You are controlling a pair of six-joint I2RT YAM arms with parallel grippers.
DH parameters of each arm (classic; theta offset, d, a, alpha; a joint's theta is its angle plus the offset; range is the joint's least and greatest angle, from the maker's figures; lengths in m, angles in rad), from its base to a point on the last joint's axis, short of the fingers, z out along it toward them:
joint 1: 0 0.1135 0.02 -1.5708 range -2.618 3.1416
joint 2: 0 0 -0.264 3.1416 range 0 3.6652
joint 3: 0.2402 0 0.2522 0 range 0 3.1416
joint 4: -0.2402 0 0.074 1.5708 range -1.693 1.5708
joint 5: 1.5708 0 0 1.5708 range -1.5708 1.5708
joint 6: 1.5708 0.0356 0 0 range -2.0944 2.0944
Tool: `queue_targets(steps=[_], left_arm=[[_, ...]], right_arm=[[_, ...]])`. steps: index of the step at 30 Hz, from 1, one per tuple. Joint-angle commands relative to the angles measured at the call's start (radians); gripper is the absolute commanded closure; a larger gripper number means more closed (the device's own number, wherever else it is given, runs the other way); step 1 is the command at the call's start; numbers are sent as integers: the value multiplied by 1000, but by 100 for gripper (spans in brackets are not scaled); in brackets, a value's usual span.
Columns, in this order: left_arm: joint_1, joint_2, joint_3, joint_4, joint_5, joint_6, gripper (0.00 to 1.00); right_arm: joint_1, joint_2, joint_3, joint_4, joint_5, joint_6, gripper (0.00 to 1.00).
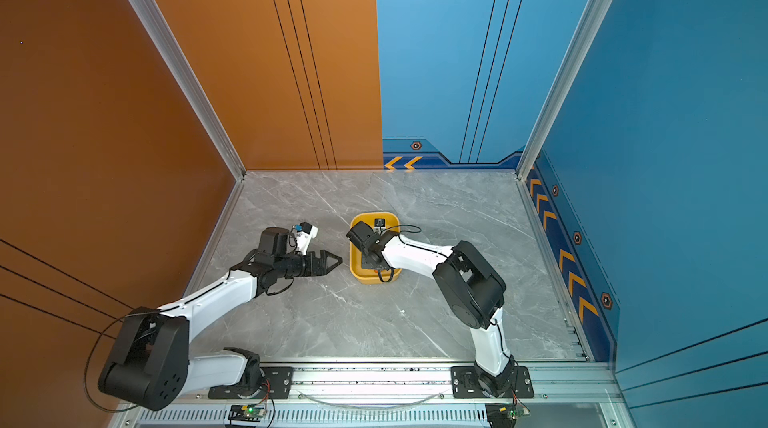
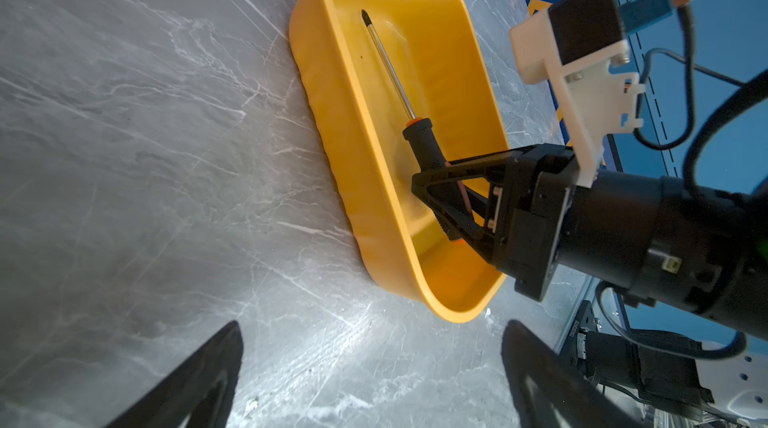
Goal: Put the screwdriver in the bin
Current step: 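Lower the screwdriver into the yellow bin and open the right gripper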
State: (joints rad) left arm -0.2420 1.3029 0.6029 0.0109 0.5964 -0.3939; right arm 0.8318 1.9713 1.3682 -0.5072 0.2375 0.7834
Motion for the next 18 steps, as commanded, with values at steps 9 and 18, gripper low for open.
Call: queue_targets(steps=[9,18], left_arm=[[11,14,20,9,25,-8,2],[11,22,21,9,30,-7,2]], right_arm=[[-7,40,33,-18,9,4,84],[-8,53,29,-17,0,2,71]])
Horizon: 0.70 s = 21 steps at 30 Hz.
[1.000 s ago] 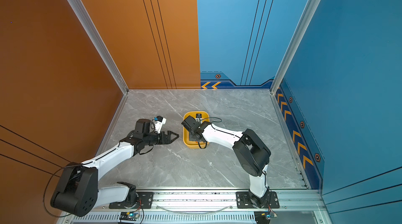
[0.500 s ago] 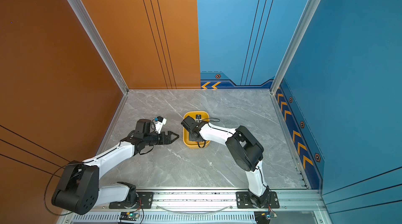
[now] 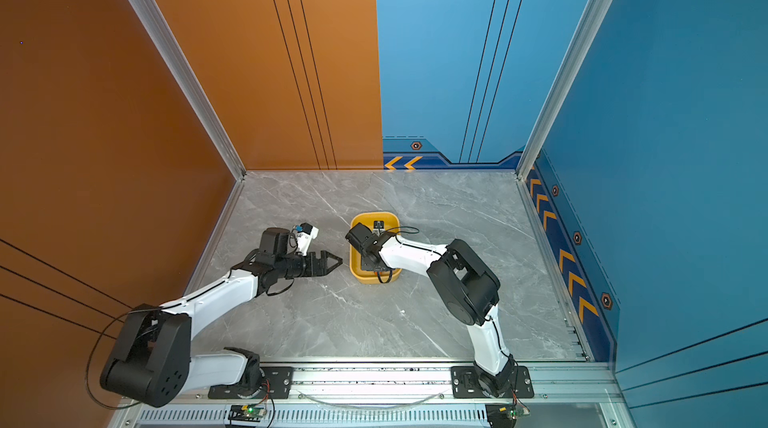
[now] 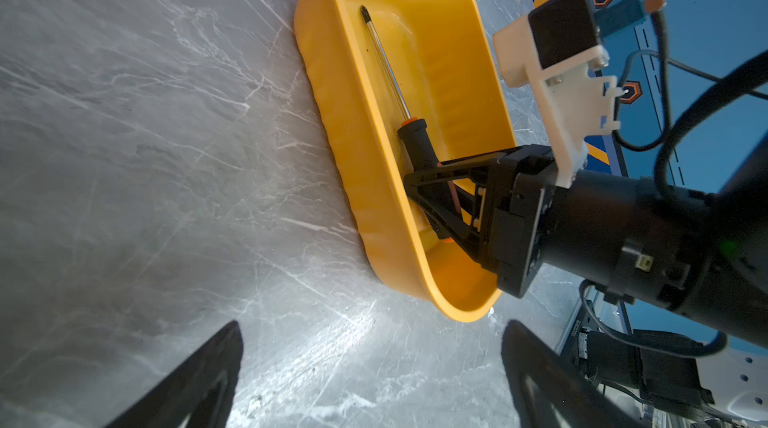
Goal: Put the screwdriver in the bin
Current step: 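Lower the screwdriver into the yellow bin and open the right gripper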
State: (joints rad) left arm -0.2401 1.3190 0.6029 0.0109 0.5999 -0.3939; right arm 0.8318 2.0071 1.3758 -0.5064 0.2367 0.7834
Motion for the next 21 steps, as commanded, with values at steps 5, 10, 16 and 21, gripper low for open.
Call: queue_targets(steps=[5,10,16,21], left_arm=[[9,4,21,6,23,-7,2],[9,8,23,7,24,-6,2],[10,7,24,-2,11,1,2],[10,-3,29,-25,-15,15,2]], right_arm=[[-8,9,25,-24,0,-7,58],[-11,2,36,-43,-5,-21,51],[0,-45,70,-119,47,-66,44],[0,-120,91,-196,84,-153,40]])
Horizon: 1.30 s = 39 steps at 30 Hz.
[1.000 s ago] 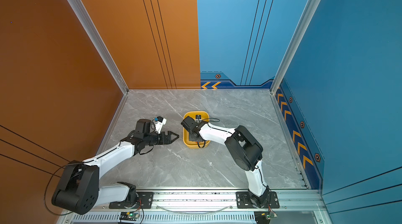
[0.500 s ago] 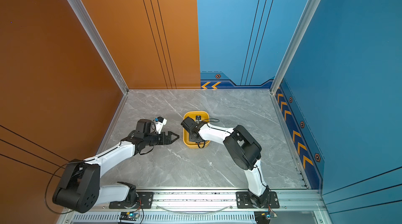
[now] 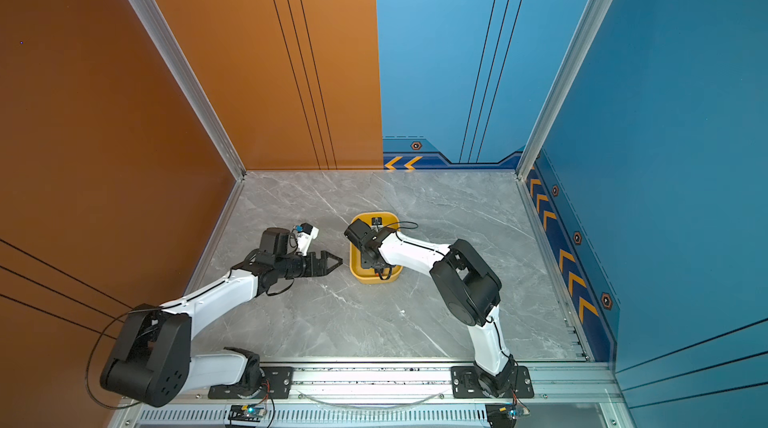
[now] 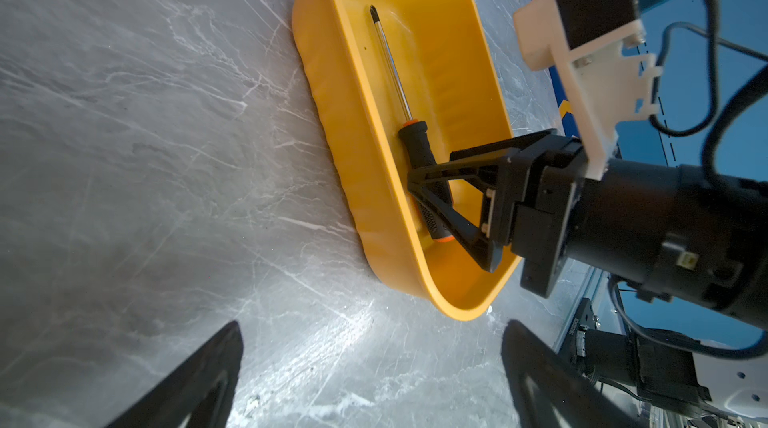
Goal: Put the screwdriver in the bin
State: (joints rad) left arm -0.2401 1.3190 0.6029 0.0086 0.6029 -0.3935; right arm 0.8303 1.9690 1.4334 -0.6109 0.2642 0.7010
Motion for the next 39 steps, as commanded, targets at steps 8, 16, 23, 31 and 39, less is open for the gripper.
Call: queue_targets(steps=[8,16,23,31,39], left_arm=[[10,-2,51,-61,-59,32,2],[9,-18,122,-164,-241,100,2],[5,-46,193,-274,-454,198,2],[5,-160,115,-123,-694,328,2],[39,-236,-90,238,-679,466,2]], right_arm=[[-5,-276,-45,-124,157,-339,39],[-139,-588,-414,154,146,-611,38],[-450,-796,-688,352,-135,-600,38],[-645,-870,-838,523,-235,-628,38],[-731,-839,-977,824,-261,-644,37]])
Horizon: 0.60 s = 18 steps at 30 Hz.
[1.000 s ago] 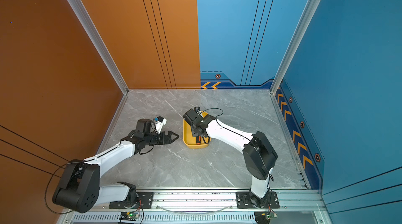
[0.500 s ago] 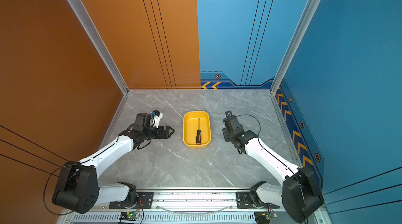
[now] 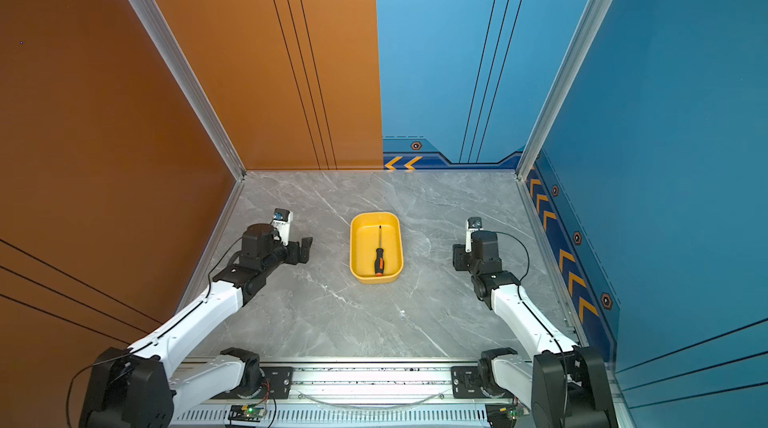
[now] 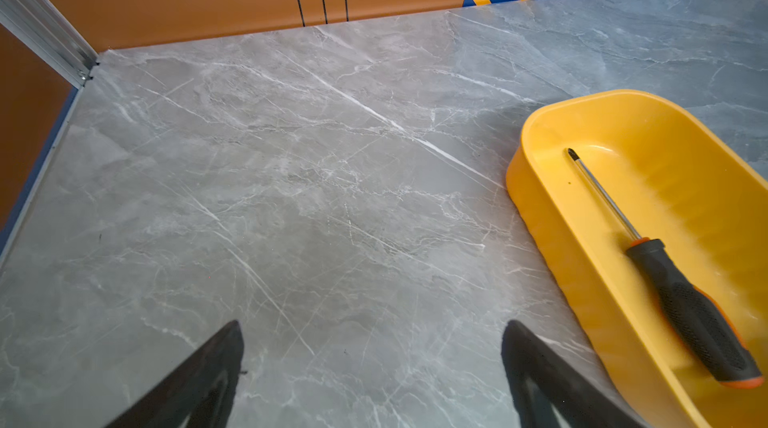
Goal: Put the screwdriver in the bin
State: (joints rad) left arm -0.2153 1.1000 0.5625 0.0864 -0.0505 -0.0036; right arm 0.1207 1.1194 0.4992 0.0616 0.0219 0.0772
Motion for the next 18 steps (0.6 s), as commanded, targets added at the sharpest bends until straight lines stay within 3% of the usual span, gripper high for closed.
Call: queue_targets(steps=[1,6,18], left_arm=[[16,-17,-63,179,-23,83,2],[75,16,-148,353,52,63,2],[179,171,-200,541,140,27,2]], right_arm=[[-33,13,-56,169,-17,-21,37],[-77,32,-124,311,7,-21,37],[-92,152,-144,546,66,-33,37]])
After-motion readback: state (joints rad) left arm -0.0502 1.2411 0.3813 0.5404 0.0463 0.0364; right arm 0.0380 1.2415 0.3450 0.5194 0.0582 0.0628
